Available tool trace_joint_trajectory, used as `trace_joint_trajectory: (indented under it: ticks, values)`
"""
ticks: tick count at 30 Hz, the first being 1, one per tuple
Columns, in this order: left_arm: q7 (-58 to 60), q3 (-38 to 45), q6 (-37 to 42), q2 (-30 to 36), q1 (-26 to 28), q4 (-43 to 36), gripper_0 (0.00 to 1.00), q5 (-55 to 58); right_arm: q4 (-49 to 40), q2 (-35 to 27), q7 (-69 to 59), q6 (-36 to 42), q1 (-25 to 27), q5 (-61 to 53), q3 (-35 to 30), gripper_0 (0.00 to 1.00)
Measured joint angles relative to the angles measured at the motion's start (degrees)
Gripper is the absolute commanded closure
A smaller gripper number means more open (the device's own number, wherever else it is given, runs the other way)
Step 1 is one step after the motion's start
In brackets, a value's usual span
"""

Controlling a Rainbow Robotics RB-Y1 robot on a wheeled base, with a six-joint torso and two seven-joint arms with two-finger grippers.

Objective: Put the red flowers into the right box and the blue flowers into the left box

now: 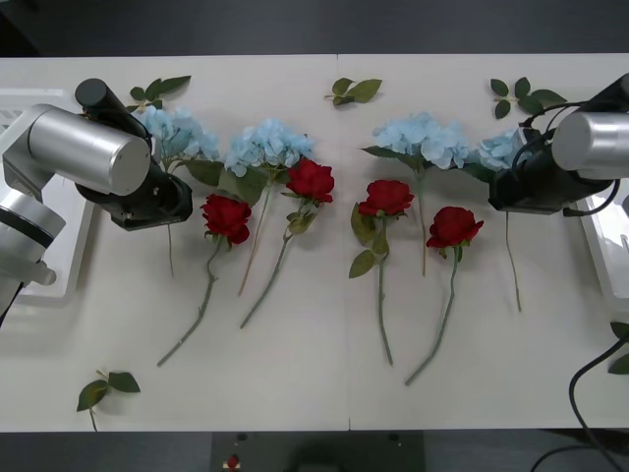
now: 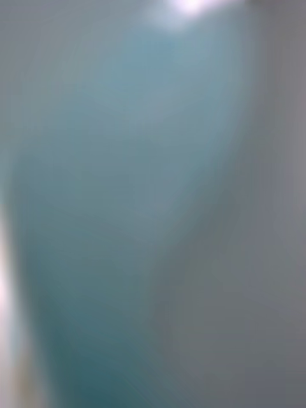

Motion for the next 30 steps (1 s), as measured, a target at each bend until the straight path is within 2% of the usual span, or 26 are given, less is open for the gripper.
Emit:
trace_joint_trajectory:
  ticks: [5,10,15,19,24,30]
  values:
    - [0.0,0.1,0.0,3.5,0.0,-5.6,1.0,0.1,0.0,-4.7,7.2,2.2,-0.3,-10.6,-4.3,1.0]
    - [-1.1,0.4,0.0,8.1,0.0,-9.5,1.0,0.3,0.1,-8.9,10.9,2.4,-0.3,-28.0,-7.0,1.0]
    - [-10.5,4.3,0.0,12.1,0.1,-9.7,1.0,4.1,0.0,-11.8,16.9,2.3,-0.3,-43.4,-4.7,1.0]
    - [-13.5,8.7,0.0,15.1,1.2,-9.7,1.0,8.3,-2.1,-12.2,20.9,-1.2,-0.2,-56.1,-2.1,1.0]
    - [-21.8,14.1,0.0,19.5,5.2,-9.4,1.0,14.1,-11.7,-12.7,21.2,-11.1,2.4,-71.6,3.6,1.0]
    - [-31.4,18.9,0.0,23.5,7.7,-0.9,1.0,21.2,-22.0,-12.0,22.6,-16.3,5.8,-77.0,5.7,1.0]
